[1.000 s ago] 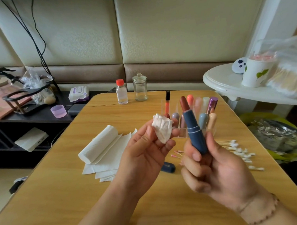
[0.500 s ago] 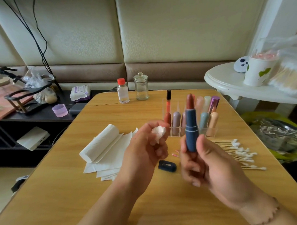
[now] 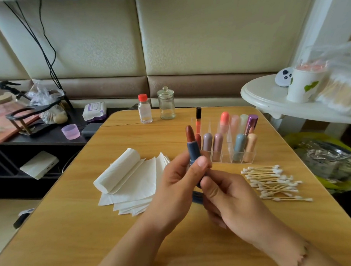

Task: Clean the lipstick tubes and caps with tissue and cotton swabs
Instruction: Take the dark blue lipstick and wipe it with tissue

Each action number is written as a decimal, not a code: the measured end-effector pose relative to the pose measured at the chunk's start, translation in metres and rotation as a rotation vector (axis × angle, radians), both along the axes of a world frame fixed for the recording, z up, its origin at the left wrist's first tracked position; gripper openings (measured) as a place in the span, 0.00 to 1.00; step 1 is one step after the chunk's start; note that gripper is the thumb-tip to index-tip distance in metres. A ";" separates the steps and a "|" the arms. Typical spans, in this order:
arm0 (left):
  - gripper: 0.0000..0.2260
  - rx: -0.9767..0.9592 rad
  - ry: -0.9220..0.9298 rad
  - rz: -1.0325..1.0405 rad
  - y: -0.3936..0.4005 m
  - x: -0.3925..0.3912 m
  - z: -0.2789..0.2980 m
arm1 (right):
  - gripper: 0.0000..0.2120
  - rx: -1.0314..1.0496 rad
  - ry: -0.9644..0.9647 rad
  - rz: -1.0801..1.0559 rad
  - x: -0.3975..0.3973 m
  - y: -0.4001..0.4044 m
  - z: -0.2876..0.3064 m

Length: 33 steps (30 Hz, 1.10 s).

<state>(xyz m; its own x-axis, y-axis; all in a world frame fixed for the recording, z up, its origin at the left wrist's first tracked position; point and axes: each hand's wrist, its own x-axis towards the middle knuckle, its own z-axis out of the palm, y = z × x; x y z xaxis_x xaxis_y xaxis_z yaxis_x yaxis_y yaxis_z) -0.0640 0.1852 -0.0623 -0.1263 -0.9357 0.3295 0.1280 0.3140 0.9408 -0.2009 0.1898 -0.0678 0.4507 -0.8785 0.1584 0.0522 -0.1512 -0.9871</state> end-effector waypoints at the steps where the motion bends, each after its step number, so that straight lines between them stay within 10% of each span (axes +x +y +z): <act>1: 0.14 0.000 0.016 0.042 -0.001 0.001 0.001 | 0.22 -0.065 0.117 -0.086 -0.002 0.000 0.000; 5: 0.13 0.097 0.092 0.201 -0.009 0.015 0.005 | 0.18 -0.751 0.789 -0.522 -0.010 -0.005 -0.012; 10: 0.13 0.173 0.133 0.180 -0.010 0.019 0.007 | 0.20 -0.935 1.021 -0.428 0.000 -0.007 -0.022; 13: 0.10 0.190 0.128 0.163 -0.010 0.019 0.008 | 0.16 -0.970 0.966 -0.502 -0.001 -0.010 -0.026; 20: 0.18 0.351 0.054 -0.080 -0.002 0.008 0.005 | 0.12 -0.389 0.141 -0.479 -0.010 -0.015 -0.008; 33: 0.11 0.438 0.406 -0.167 -0.006 0.006 0.004 | 0.10 -0.468 0.496 -0.545 -0.091 -0.039 0.037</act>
<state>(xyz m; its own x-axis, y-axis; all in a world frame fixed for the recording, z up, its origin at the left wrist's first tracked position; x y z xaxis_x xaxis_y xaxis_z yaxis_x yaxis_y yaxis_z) -0.0584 0.1790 -0.0588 -0.2275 -0.9734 -0.0288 0.5172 -0.1458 0.8434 -0.2921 0.1509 -0.0310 0.0991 -0.8855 0.4540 -0.5652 -0.4256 -0.7067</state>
